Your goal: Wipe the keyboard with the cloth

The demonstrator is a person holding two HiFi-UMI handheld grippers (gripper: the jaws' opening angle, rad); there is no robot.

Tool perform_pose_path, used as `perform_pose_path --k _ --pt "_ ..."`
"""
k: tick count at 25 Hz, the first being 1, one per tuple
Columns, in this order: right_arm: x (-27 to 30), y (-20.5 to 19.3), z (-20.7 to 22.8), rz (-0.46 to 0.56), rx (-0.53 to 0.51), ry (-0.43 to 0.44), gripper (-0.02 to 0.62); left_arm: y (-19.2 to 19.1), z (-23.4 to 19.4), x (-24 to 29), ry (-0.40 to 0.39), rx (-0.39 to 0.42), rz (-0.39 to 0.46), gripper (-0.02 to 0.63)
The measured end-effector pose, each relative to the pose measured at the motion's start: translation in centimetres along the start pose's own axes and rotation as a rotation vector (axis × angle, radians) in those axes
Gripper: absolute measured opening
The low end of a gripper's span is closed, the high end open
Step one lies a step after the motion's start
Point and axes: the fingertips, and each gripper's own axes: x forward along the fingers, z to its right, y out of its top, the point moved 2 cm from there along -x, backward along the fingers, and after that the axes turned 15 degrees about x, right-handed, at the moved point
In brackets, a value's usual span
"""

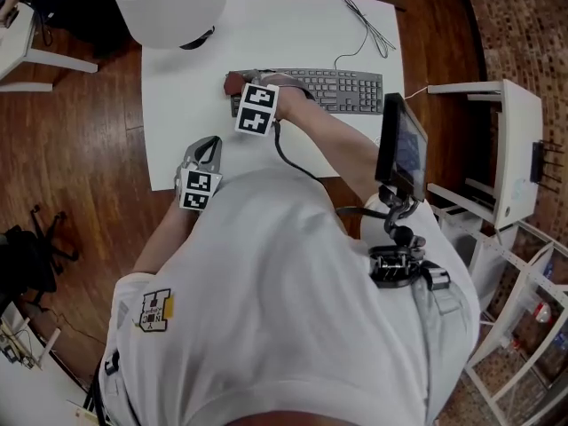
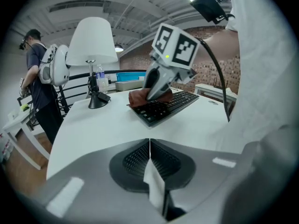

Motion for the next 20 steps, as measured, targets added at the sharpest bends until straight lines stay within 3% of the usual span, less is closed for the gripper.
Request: perform_pose_path --k 3,7,20 --pt "1.7 1.8 3.3 -0.02 0.004 -0.054 0.091 -0.7 -0.6 -0.6 0.021 -0.016 -0.011 0.0" --pt "3.3 2.1 3.6 -0.07 -0.019 -0.066 0.091 -1.8 -1.5 -1.6 0.047 -0.066 -0.018 0.0" --pt "0.8 -1.2 -5.8 -0.074 -0.101 0.012 0.091 -1.2 -1.0 -1.3 0.013 -0.032 0.016 0.0"
